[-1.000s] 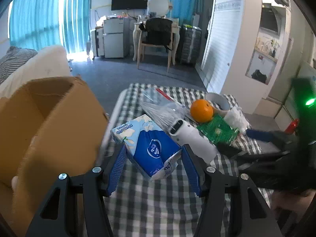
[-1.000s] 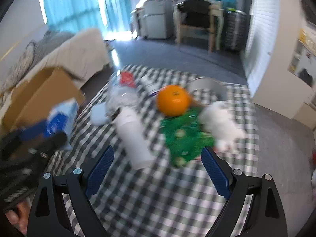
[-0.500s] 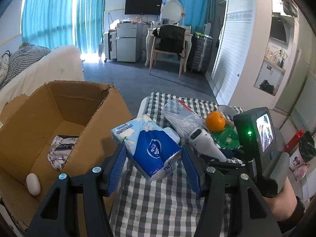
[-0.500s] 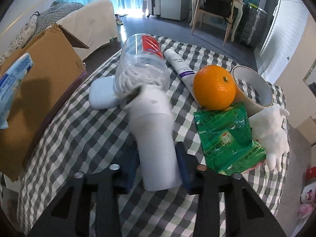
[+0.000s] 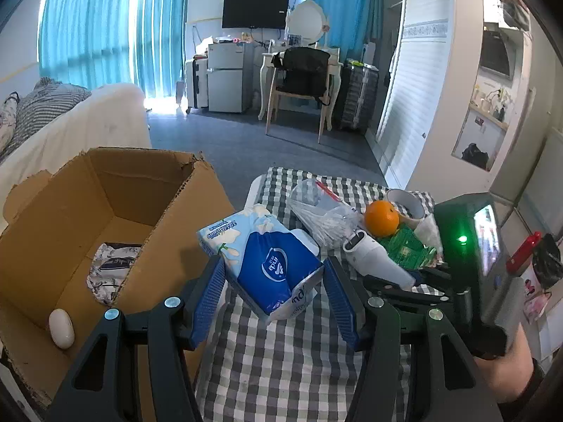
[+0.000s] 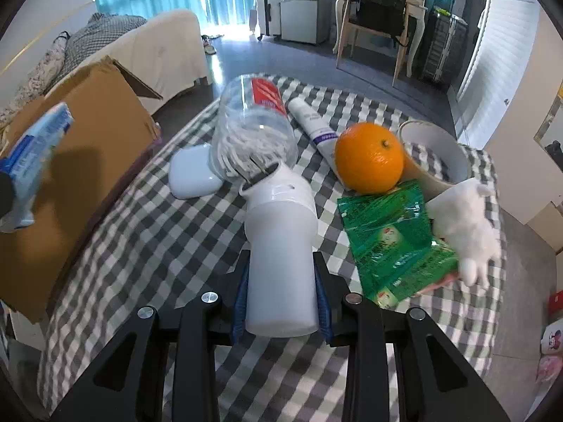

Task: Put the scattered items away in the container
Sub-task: 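Drop the Vinda pack into the box with the left tool while the right tool carries the dispenser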

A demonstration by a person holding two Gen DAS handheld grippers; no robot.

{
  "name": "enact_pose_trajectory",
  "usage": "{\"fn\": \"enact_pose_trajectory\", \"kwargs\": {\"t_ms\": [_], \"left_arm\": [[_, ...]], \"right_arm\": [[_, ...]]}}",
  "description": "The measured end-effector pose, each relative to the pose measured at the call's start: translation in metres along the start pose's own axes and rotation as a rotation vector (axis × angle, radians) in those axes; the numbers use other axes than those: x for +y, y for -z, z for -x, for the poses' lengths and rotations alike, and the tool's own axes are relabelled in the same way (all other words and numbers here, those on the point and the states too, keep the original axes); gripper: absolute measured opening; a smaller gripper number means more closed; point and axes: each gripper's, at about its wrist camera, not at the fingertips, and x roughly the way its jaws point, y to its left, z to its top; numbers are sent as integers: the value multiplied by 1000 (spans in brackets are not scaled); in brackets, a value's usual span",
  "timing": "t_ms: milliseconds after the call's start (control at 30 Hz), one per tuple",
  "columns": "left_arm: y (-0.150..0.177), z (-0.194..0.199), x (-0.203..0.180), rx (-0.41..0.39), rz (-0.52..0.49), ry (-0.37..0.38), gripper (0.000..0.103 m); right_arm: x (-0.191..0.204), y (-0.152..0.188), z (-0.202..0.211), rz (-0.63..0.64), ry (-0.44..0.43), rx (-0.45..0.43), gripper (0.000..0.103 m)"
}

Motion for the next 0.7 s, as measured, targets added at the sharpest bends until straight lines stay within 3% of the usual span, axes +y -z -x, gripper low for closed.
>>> {"fn": "enact_pose_trajectory", "kwargs": {"t_ms": [367, 700], "left_arm": [[-10, 52, 20, -80, 35, -37, 58], [-10, 86, 98, -75, 121, -177, 59]], "right_arm": [[38, -12, 85, 32, -22, -136, 32], [85, -24, 129, 98, -66, -216, 32]]}}
